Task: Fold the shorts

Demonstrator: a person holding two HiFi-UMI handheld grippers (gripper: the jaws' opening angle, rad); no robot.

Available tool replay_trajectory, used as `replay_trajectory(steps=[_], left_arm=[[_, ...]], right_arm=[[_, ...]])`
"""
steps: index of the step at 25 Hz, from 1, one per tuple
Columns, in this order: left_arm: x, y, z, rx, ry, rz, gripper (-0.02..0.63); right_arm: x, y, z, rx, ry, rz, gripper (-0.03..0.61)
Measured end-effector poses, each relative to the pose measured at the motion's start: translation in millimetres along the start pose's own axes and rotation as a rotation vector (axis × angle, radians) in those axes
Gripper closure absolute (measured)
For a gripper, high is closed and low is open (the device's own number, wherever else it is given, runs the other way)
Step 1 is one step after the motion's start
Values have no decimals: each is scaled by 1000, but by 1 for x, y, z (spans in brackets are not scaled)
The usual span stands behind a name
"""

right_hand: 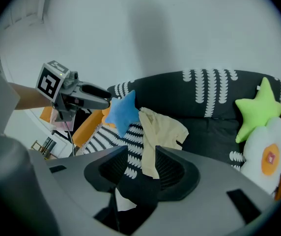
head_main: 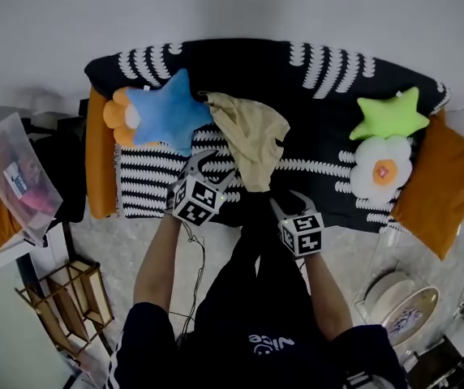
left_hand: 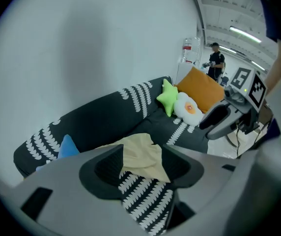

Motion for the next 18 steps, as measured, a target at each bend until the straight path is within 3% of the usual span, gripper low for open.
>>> replay_trajectory(steps=[6,9,13,15,18], left_arm=[[-49,5,68,-133,51,8,368],[-67,12,100,-232,74,125,368],[-94,10,143,-283,69,234,368],[-105,13,165,-330,93,286,370],[-119,21,198,-422,127,436,382]], right_arm=[[37,14,58,-104,-39,53,417],[49,29,84,-157,-33,64,416],[62,49,121,-217,-49,93,416],[68,62,138,-275,-48,40,409],[76,73,160,-329,-79,8,402]])
Point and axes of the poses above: the fingertips, and each gripper's own axes: z forward along the fingers, x to its right, y out of its underside, the point moved 5 cm from there along -z, backward along the fingers
